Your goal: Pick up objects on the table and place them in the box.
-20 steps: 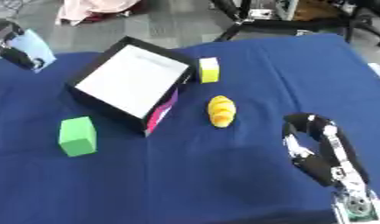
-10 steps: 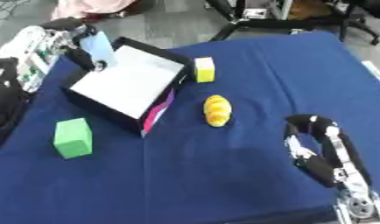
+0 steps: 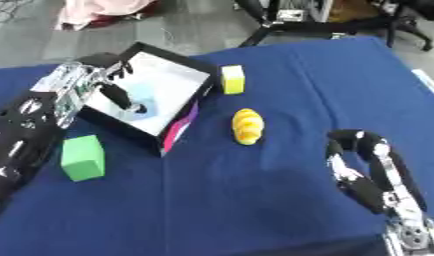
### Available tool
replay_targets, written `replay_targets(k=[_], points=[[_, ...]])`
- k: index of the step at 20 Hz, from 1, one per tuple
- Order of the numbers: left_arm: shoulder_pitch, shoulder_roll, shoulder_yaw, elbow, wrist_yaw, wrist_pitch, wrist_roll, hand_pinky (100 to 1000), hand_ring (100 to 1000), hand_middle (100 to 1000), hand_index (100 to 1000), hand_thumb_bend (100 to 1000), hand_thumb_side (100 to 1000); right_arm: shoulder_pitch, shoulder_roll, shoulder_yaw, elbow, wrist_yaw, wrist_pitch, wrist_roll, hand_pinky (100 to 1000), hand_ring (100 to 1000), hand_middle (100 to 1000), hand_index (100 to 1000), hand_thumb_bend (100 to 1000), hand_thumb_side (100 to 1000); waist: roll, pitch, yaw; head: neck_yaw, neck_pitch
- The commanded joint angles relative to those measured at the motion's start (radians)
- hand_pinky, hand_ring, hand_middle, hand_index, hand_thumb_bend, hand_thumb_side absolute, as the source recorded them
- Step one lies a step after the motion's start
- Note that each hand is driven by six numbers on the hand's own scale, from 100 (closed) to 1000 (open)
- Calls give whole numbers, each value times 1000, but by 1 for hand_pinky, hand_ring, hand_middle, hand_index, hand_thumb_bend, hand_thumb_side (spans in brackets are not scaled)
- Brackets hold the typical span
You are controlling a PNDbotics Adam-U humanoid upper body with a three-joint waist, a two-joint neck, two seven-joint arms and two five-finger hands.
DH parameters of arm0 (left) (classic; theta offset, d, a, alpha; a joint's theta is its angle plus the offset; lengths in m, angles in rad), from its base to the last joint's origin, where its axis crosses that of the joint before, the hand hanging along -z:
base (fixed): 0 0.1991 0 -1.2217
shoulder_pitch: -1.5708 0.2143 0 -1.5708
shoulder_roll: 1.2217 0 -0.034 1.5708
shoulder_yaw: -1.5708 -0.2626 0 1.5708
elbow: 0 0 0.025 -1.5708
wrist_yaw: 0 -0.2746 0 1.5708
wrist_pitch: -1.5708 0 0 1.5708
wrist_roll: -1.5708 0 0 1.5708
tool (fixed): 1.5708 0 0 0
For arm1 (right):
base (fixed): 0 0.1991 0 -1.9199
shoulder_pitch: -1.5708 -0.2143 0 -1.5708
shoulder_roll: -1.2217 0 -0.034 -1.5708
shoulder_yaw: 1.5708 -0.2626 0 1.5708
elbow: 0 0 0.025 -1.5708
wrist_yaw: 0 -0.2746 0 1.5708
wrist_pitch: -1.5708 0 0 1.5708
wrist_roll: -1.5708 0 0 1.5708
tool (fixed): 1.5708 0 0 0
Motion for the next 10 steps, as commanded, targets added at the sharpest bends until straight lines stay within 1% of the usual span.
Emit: replay_targets(k=[1, 2, 5, 7, 8, 10], points=[[-33, 90, -1, -117, -6, -24, -30, 875, 823, 833, 960, 855, 484, -5, -10, -1, -9, -6, -2, 3, 716, 647, 545, 680, 100, 465, -1, -31, 4, 0, -2], [-35, 115, -4, -152, 5, -29, -56, 877, 826, 837, 962, 860, 485, -5, -11, -1, -9, -6, -2, 3, 716, 647, 545, 680, 100, 466, 0, -32, 5, 0, -2], [-33, 203, -12, -277, 65, -35, -148, 866, 796, 799, 937, 767, 400, -3, -14, -4, -8, -4, -2, 1, 717, 648, 545, 680, 100, 467, 5, -36, 9, -6, -2], [-21, 267, -25, -364, 146, -41, -216, 857, 771, 762, 910, 742, 375, -2, -17, -6, -8, -2, -1, -2, 717, 648, 546, 680, 100, 466, 10, -38, 13, -9, -2], [-11, 303, -39, -406, 196, -45, -255, 855, 770, 757, 905, 729, 367, -1, -19, -7, -7, 0, 0, -2, 717, 648, 546, 680, 100, 466, 13, -39, 16, -10, -2], [18, 374, -80, -480, 305, -45, -344, 845, 751, 735, 888, 669, 329, 2, -25, -8, -5, 3, 0, -3, 717, 649, 546, 680, 100, 465, 20, -42, 20, -15, -2]])
